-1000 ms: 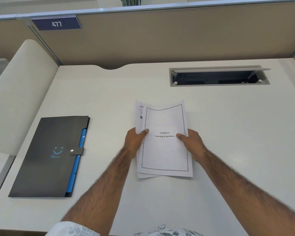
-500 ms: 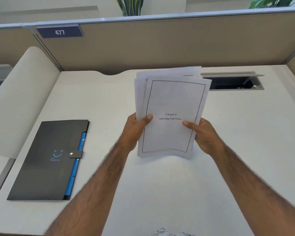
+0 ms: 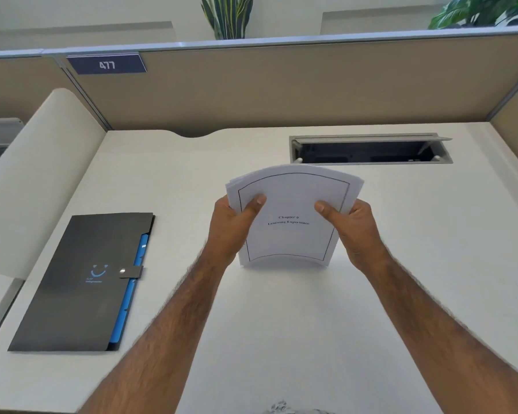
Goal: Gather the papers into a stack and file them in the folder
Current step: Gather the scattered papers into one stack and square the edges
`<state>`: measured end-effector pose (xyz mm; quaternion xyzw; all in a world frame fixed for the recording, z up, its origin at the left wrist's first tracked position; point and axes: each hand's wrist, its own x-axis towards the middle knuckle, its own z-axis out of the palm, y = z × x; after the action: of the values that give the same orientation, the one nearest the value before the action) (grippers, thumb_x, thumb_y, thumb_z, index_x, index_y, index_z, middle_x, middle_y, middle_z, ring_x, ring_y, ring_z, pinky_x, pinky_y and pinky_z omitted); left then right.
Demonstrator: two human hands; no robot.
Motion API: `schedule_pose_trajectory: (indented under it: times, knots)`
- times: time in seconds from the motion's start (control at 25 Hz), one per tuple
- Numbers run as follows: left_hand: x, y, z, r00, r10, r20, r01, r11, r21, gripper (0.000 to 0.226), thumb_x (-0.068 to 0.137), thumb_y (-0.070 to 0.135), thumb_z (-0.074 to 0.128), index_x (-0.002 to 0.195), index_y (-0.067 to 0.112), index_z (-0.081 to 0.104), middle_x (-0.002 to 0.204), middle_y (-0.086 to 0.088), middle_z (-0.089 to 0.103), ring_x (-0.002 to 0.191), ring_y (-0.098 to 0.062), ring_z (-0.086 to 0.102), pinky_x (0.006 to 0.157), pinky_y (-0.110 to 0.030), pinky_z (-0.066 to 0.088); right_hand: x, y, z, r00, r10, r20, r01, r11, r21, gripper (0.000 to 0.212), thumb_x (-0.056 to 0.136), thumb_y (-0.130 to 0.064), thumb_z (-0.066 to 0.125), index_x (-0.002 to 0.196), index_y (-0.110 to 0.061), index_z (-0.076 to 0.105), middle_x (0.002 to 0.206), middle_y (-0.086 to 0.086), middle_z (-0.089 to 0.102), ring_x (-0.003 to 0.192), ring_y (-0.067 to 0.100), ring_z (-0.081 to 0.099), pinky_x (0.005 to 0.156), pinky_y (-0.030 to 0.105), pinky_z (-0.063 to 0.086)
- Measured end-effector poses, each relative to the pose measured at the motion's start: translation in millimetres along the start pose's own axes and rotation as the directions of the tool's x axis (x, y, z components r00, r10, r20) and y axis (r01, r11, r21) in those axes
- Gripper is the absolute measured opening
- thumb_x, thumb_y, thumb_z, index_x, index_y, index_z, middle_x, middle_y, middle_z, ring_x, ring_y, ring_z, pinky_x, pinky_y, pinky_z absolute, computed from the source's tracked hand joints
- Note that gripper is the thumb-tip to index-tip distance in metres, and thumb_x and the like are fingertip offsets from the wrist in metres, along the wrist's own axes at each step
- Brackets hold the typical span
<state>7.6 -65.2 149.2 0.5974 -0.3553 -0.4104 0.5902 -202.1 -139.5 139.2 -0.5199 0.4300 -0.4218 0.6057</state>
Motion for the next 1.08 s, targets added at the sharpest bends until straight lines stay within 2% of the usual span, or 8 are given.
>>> schedule_pose_trajectory:
  times: [0.2,0.44,0.56,0.68,0.76,0.92,1.0,1.08]
  knots:
    - [-1.8,10.8,-0.2,0.994,0.096,-0.05,-0.097,0.995,-0.018,0.025,0.089,0.03,0.072,0.109,0.015,0.075,0.102,-0.007,0.079,0.093,-0.022,0.075,0.08,-0.038,0.063,-0.1,-10.7,4.8,0.995,-0.065,-0.082,0.066,0.998,0.007,0.016,0.088,-0.013,0.077,0.102,-0.021,0.074,0.093,-0.004,0.079,0.085,0.011,0.074,0.07,0.023,0.058]
    - [-10.2,-15.2,5.0,0.994,-0.007,-0.107,0.008,1.0,0.013,0.007,0.095,0.021,0.069,0.099,0.022,0.075,0.094,0.0,0.08,0.088,-0.018,0.076,0.077,-0.039,0.059,-3.8,21.9,-0.9,0.992,0.112,0.064,-0.106,0.99,-0.098,0.027,0.087,-0.013,0.078,0.112,-0.021,0.073,0.11,0.0,0.078,0.104,0.018,0.074,0.092,0.04,0.059]
    - [-7.8,2.1,6.6,0.978,-0.023,-0.207,-0.025,0.974,-0.224,0.009,0.098,0.016,0.064,0.102,0.019,0.071,0.092,0.003,0.079,0.087,-0.016,0.075,0.077,-0.034,0.061,-8.6,40.0,-15.7,0.985,0.168,0.023,-0.164,0.979,-0.12,0.018,0.086,-0.014,0.078,0.104,-0.019,0.076,0.107,0.003,0.079,0.104,0.026,0.073,0.095,0.044,0.057]
    - [-0.2,19.4,2.4,0.945,-0.097,-0.312,-0.083,0.853,-0.515,0.014,0.098,0.015,0.064,0.111,0.02,0.066,0.104,0.003,0.079,0.097,-0.018,0.075,0.087,-0.039,0.061,-16.3,48.4,-27.4,0.962,0.271,0.01,-0.268,0.943,0.198,0.028,0.071,-0.03,0.088,0.093,-0.016,0.075,0.096,0.01,0.076,0.093,0.034,0.072,0.089,0.046,0.055]
    - [2.5,23.5,10.5,0.931,-0.139,-0.336,-0.102,0.789,-0.607,0.017,0.097,0.014,0.066,0.113,0.021,0.065,0.107,0.002,0.078,0.1,-0.019,0.075,0.093,-0.044,0.059,-18.6,43.9,-18.7,0.962,0.256,0.091,-0.271,0.881,0.387,0.022,0.077,-0.021,0.08,0.097,-0.016,0.075,0.102,0.009,0.076,0.095,0.031,0.071,0.087,0.043,0.058]
    - [-2.3,21.8,14.1,0.941,-0.076,-0.33,-0.12,0.836,-0.535,0.019,0.099,0.011,0.063,0.116,0.015,0.067,0.106,0.001,0.079,0.1,-0.018,0.074,0.09,-0.038,0.06,-10.1,20.3,5.7,0.977,0.203,0.062,-0.203,0.811,0.549,0.035,0.092,0.002,0.064,0.123,-0.016,0.066,0.123,0.006,0.074,0.114,0.024,0.07,0.092,0.038,0.058]
    - [4.1,19.9,-23.1,0.942,-0.03,-0.335,-0.132,0.883,-0.45,0.023,0.098,0.02,0.064,0.12,0.013,0.067,0.108,0.001,0.078,0.1,-0.016,0.074,0.085,-0.032,0.06,-7.4,10.2,2.1,0.98,0.2,-0.023,-0.167,0.871,0.463,0.03,0.091,0.002,0.066,0.116,-0.015,0.069,0.116,0.006,0.077,0.11,0.025,0.071,0.09,0.037,0.058]
    - [13.1,18.4,-68.1,0.984,0.004,-0.175,-0.051,0.963,-0.264,0.046,0.091,0.037,0.071,0.129,0.012,0.065,0.12,-0.003,0.075,0.107,-0.02,0.072,0.09,-0.036,0.06,-7.6,5.1,-7.2,0.982,0.175,-0.076,-0.145,0.942,0.302,0.025,0.091,0.0,0.068,0.11,-0.016,0.071,0.11,0.005,0.078,0.106,0.025,0.071,0.091,0.037,0.057]
